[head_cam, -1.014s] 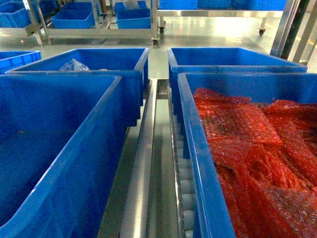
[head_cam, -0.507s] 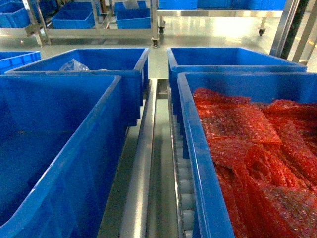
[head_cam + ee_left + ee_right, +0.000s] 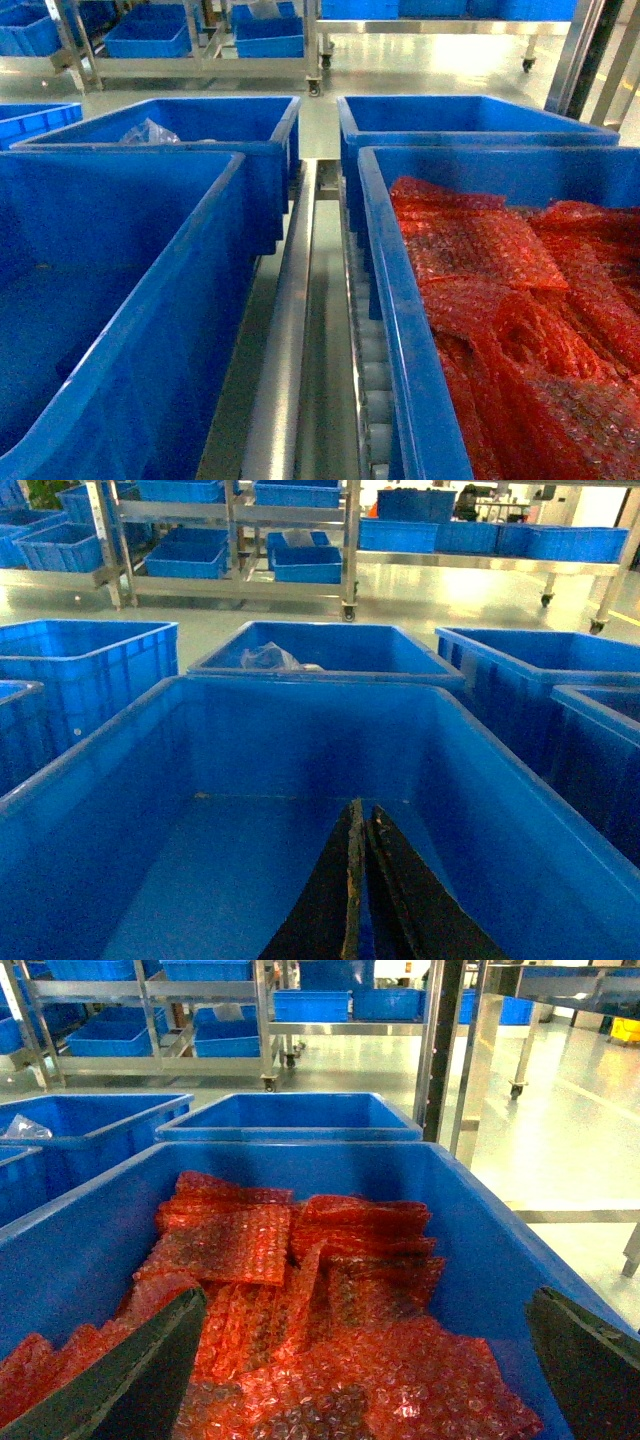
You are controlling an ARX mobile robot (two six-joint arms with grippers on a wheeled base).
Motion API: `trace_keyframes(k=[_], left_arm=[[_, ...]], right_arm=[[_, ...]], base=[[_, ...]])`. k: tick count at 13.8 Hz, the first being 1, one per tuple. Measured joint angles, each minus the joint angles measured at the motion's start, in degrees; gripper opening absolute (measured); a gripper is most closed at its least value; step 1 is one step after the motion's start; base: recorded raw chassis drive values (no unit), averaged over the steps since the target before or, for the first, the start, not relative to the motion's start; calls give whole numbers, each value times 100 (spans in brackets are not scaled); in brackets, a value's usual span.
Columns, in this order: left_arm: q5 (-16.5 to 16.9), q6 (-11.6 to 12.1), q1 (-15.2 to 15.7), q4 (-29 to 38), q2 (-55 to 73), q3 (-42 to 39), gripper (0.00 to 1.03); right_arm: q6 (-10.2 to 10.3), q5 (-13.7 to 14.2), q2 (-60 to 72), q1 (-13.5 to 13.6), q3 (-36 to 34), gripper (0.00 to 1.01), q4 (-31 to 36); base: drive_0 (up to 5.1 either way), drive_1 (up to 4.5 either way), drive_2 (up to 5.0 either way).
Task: Pick blue part to blue bin on bottom shelf
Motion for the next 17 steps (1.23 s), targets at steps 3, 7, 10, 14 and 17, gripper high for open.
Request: trace_keyframes(k=[3, 7, 10, 14, 17], left_arm=[[0, 0, 0, -356, -358, 0, 2], [-2, 2, 0, -1569, -1320, 4, 2], [0, 13, 4, -1506, -1423, 4, 14], [0, 13, 4, -1506, -1423, 4, 80], [0, 20, 4, -1506, -1423, 4, 98]], right_arm=[[0, 0, 0, 0, 0, 98, 0], [2, 2, 0, 0, 0, 98, -2], [0, 0, 0, 0, 0, 98, 0], [0, 0, 0, 0, 0, 98, 0], [0, 0, 0, 0, 0, 98, 0]], base=[[0, 0, 0], [0, 0, 0], [0, 0, 0], [0, 0, 0], [0, 0, 0]])
